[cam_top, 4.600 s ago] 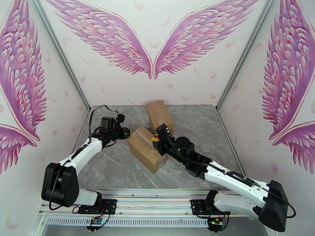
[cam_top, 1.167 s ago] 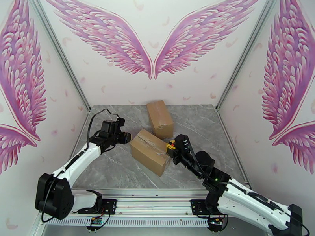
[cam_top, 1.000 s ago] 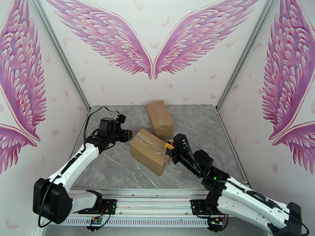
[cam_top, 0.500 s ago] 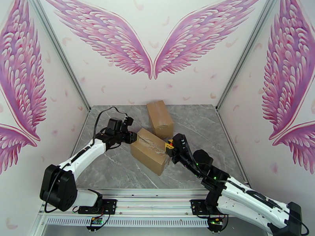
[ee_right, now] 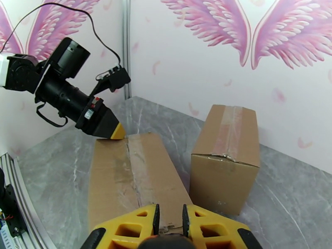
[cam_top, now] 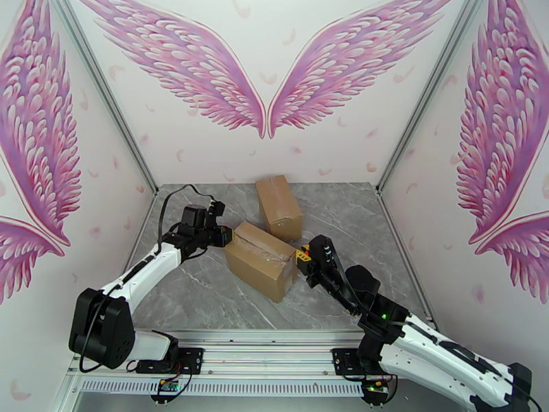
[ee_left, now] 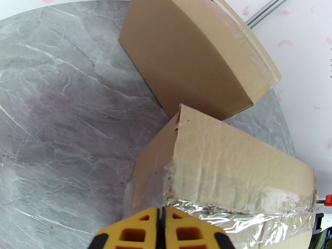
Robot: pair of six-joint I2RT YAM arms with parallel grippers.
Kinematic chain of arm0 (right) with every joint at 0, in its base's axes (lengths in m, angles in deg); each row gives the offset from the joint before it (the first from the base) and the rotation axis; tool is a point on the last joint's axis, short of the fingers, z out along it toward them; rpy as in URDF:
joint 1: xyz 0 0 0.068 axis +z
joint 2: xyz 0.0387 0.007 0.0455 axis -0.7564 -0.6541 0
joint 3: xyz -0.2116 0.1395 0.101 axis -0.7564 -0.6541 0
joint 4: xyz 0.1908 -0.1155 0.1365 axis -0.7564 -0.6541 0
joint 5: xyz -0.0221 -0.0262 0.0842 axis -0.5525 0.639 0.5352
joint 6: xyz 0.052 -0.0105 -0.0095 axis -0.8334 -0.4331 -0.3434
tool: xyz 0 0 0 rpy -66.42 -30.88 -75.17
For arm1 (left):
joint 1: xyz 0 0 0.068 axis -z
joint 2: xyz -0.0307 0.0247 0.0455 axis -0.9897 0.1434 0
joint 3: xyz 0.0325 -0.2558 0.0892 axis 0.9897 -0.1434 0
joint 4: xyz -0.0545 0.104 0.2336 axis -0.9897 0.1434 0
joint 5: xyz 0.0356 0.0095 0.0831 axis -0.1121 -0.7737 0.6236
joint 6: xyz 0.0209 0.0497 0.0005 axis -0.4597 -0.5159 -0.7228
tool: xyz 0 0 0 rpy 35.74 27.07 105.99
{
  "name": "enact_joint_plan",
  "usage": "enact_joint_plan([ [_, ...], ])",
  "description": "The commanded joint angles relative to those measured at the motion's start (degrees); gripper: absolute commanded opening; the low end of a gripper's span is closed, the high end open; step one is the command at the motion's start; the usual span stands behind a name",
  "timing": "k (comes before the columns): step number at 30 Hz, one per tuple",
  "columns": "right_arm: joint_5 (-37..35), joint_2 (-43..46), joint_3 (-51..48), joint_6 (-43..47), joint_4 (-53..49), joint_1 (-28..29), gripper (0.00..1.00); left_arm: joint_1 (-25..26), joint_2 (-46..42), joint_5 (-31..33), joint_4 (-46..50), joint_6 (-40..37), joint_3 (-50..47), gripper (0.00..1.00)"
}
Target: Unpack the express box
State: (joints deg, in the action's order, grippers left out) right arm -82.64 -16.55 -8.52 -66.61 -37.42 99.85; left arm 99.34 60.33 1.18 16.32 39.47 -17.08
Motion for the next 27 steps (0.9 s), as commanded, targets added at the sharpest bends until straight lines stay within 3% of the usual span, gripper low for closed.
enact_joint_plan([
  [1,-6.1,0.5,-0.23,-2.47,0.35,-0.19,0.0,1.27,-2.98,3.35,5.42,1.75,-1.43,0.15],
  [7,-5.53,-7.15,0.77,-7.64,-0.56,-0.97,0.0,2.71,-9.39,4.72,6.68,4.24,-2.5,0.24],
  [12,-4.5,-15.24,3.47,-7.85,4.13,-2.48,0.0,3.17,-14.42,5.68,8.66,0.56,-2.63,0.46],
  [20,3.44,-22.93,8.18,-17.74,8.39,-10.82,0.0,10.85,-18.24,14.52,14.06,-19.47,2.88,0.86],
  [24,5.09,-24.54,10.99,-21.4,6.31,-12.31,0.0,16.52,-17.75,17.9,14.25,-32.81,4.5,0.92],
  [27,3.1,-22.8,11.55,-26.34,2.56,-12.98,0.0,22.12,-18.27,18.55,12.32,-46.99,2.75,0.93],
])
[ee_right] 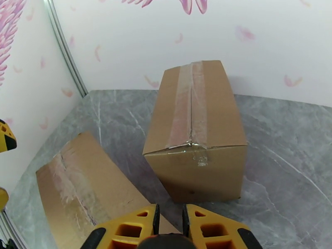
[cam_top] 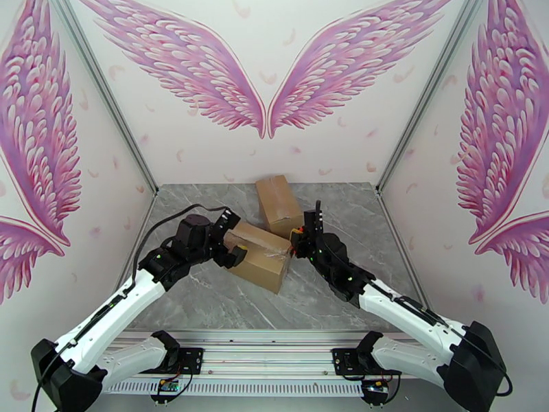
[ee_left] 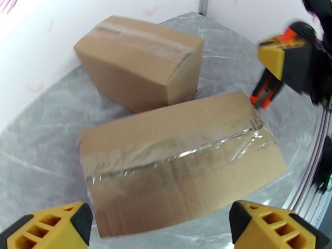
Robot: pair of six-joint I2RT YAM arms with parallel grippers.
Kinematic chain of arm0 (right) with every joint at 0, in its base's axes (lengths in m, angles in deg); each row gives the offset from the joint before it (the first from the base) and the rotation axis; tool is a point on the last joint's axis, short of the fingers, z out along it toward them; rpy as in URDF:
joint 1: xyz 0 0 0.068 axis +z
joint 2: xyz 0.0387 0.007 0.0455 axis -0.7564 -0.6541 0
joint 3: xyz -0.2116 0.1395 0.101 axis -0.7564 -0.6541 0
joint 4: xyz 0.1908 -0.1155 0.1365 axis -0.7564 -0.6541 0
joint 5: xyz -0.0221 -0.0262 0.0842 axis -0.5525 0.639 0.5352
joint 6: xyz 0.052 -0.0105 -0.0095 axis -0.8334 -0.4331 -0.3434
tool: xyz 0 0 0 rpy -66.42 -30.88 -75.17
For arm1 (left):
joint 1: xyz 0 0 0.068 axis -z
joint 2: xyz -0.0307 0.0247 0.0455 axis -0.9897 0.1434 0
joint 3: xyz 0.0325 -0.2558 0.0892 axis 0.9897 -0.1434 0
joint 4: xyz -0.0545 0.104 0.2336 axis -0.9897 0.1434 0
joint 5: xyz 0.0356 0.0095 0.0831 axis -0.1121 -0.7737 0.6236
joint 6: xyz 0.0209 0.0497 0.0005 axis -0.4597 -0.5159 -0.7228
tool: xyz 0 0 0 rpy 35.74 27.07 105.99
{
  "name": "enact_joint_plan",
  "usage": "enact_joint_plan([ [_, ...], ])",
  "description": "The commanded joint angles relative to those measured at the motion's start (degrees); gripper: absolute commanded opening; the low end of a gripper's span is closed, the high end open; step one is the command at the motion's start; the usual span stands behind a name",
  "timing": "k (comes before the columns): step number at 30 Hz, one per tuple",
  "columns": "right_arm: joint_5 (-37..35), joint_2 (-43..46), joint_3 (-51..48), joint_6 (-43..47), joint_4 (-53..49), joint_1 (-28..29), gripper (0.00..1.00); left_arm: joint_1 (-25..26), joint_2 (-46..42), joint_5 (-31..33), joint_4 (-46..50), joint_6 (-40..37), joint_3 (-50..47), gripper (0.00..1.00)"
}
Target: Unpack the express box
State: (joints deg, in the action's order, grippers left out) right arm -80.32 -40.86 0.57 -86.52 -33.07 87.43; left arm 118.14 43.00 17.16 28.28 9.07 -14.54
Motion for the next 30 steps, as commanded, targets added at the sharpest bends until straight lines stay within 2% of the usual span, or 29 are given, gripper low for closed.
enact_joint_plan([
  [1,-0.46,2.49,2.09,-8.44,-3.2,-0.73,0.0,5.13,-1.33,2.49,-0.95,-21.36,-1.04,0.94],
  [3,-2.63,5.23,0.79,-12.47,-4.91,-0.93,0.0,7.31,-1.2,1.78,-3.04,-27.86,-2.24,0.97],
  [11,-7.73,12.19,-6.99,-23.36,-0.4,-1.02,0.0,11.93,8.12,2.06,-1.82,-41.93,0.65,0.97],
  [18,-10.74,11.76,-10.8,-26.38,6.69,-1.02,0.0,12.11,12.31,1.19,-6.49,-44.06,1.62,0.98],
  [30,-11.95,11.33,-13.06,-27.18,15.28,-1.02,0.0,11.87,13.9,0.32,-9.01,-43.54,1.07,0.98],
])
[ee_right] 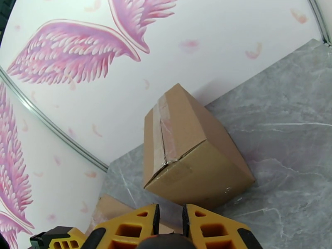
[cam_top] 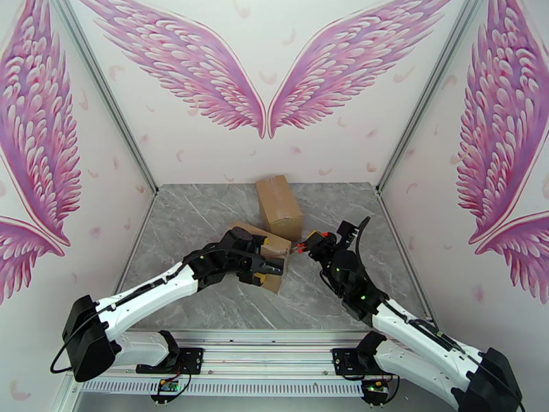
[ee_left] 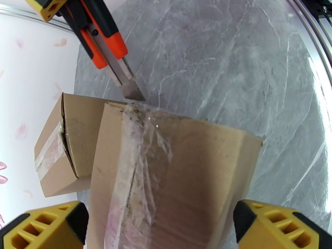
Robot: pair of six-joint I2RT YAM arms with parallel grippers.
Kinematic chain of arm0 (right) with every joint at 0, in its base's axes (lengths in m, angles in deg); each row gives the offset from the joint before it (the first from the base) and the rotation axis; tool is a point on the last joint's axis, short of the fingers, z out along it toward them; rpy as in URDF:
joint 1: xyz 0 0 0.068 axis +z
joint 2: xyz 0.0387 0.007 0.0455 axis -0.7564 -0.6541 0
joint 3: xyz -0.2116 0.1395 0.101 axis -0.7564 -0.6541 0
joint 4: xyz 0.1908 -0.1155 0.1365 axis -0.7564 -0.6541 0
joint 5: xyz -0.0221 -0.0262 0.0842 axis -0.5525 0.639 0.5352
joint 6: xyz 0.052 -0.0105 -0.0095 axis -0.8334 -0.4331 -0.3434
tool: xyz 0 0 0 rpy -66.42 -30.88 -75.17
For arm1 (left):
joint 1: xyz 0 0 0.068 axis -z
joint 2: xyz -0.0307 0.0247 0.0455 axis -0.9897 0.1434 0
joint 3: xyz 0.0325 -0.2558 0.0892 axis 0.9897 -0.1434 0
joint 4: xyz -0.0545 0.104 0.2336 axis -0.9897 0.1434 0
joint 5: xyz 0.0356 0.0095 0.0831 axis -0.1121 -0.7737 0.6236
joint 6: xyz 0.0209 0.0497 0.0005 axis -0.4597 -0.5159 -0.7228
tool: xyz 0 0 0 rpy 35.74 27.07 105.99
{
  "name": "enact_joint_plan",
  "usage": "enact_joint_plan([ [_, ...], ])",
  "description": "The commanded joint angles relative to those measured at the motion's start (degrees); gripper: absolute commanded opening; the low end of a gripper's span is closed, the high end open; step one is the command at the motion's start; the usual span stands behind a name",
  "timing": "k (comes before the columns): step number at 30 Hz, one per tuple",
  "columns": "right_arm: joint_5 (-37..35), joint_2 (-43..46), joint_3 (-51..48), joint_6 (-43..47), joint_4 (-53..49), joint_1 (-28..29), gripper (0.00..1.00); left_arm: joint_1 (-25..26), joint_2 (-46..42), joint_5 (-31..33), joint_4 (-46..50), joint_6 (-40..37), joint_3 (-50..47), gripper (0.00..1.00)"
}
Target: Unpack the express box
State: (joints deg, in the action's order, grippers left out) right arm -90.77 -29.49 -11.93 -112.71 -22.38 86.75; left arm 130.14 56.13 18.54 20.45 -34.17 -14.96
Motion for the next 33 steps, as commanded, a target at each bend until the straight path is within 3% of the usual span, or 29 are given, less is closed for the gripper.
enact_joint_plan([
  [1,-1.68,-0.17,-0.62,-0.97,4.89,-0.34,0.0,-0.13,0.85,-1.14,-1.3,-0.25,1.59,0.98],
  [12,-1.42,-1.88,-0.63,-2.46,4.95,-0.42,0.0,-0.13,2.23,-1.72,-2.77,0.82,1.18,0.98],
  [33,7.37,-3.3,-0.86,-19.84,-4.95,-1.29,0.0,-1.89,8.31,0.39,-11.16,9.34,3.79,0.95],
])
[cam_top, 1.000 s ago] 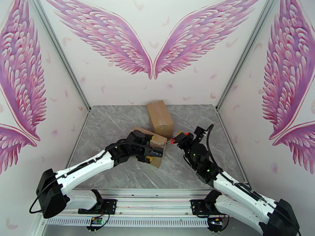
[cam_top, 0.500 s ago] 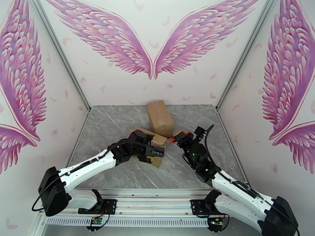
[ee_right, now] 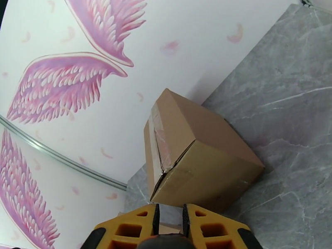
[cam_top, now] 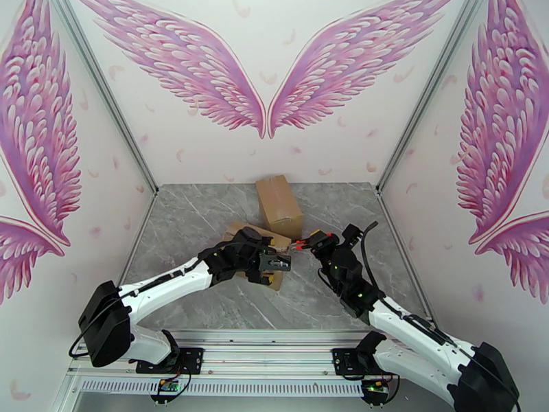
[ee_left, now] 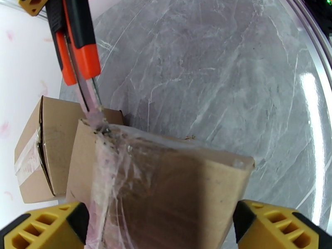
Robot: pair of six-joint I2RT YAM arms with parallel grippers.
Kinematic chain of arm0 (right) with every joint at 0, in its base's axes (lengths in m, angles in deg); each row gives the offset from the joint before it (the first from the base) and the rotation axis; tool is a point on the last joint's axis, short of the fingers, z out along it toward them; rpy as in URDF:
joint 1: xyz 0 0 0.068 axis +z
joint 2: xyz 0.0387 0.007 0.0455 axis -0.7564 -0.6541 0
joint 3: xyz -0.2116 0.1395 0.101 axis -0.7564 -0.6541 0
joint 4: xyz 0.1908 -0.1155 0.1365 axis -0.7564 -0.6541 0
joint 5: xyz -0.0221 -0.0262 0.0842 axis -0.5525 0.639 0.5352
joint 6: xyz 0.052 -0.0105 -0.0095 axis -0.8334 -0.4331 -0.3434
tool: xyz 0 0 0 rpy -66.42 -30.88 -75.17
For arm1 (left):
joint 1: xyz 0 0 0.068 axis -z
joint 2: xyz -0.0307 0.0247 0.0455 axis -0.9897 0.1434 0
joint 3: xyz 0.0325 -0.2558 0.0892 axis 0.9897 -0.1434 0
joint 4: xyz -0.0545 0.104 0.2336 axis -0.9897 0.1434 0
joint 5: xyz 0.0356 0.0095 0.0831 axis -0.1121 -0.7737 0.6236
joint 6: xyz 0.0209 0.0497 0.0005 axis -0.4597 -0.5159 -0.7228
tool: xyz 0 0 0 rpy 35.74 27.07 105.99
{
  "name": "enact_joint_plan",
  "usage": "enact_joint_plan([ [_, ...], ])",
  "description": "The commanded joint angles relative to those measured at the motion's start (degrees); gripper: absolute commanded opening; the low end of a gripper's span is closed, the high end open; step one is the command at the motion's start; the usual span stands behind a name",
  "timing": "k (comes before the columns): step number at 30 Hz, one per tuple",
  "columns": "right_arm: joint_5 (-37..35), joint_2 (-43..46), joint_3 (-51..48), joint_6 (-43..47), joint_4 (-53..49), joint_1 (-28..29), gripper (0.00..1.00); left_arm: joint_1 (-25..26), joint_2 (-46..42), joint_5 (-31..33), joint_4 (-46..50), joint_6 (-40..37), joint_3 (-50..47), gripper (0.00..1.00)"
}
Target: Unpack the express box
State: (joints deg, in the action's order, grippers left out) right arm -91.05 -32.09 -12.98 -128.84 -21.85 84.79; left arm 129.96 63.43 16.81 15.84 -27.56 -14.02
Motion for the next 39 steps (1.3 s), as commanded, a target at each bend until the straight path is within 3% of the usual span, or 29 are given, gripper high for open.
enact_joint_plan([
  [1,8.1,-0.69,-0.01,-4.39,-5.55,0.5,0.0,-2.09,0.94,1.91,-6.66,3.2,2.85,0.95],
  [9,14.9,-0.77,0.26,-8.67,-7.48,-2.1,0.0,-3.46,0.75,1.73,-6.29,4.77,2.54,0.92],
  [19,21.16,-4.37,1.72,-14.31,-6.74,-2.82,0.0,-3.16,2.4,6.09,-7.54,8.61,4.21,0.88],
  [30,19.3,-1.42,2.41,-20.21,-13.65,-3.91,0.0,-2.5,-0.15,5.49,-8.62,6.68,1.67,0.88],
  [39,19.23,-0.55,1.77,-22.99,-14.75,-5.84,0.0,-2.5,-4.54,-3.33,-3.95,1.32,0.88,0.88],
])
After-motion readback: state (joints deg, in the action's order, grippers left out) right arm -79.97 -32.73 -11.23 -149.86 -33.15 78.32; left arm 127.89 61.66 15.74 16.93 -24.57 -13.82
